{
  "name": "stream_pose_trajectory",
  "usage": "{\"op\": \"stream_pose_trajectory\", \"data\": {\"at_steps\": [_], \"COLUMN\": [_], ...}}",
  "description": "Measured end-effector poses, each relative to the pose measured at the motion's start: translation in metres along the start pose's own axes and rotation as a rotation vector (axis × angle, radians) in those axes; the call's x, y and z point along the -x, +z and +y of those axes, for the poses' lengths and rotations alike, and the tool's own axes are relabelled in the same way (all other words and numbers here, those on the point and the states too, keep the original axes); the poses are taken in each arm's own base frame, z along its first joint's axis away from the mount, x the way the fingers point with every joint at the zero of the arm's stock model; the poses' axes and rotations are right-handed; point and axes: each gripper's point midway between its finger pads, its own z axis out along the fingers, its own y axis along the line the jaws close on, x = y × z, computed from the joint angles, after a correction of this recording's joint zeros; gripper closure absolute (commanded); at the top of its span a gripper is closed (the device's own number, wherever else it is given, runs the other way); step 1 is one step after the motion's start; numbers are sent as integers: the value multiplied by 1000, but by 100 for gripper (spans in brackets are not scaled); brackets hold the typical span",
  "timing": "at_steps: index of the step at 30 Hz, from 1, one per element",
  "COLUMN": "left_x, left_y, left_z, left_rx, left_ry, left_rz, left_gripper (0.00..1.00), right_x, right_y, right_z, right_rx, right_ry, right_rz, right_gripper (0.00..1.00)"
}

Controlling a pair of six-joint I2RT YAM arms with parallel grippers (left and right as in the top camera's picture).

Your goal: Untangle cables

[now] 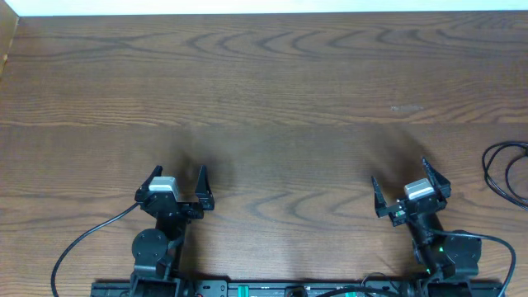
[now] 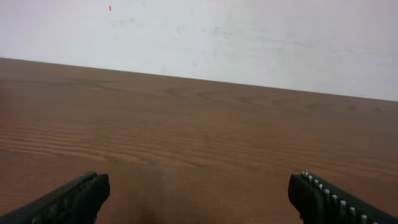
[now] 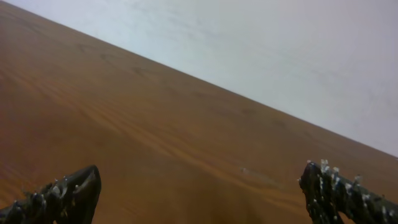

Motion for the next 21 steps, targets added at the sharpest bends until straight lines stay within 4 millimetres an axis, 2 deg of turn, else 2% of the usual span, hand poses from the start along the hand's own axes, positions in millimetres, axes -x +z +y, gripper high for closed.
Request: {"op": "stream_pose_trajectory", "data": {"at_steps": [21], "left_x": [0], "left_y": [0], "left_z": [0], "left_rx": [0], "left_ry": [0], "left_rz": [0], "left_gripper": [2], "right_x": [0], "right_y": [0], "right_z": [-1], "right_rx": [-4], "right_ry": [11], "right_rz": [1], "right_gripper": [1]}}
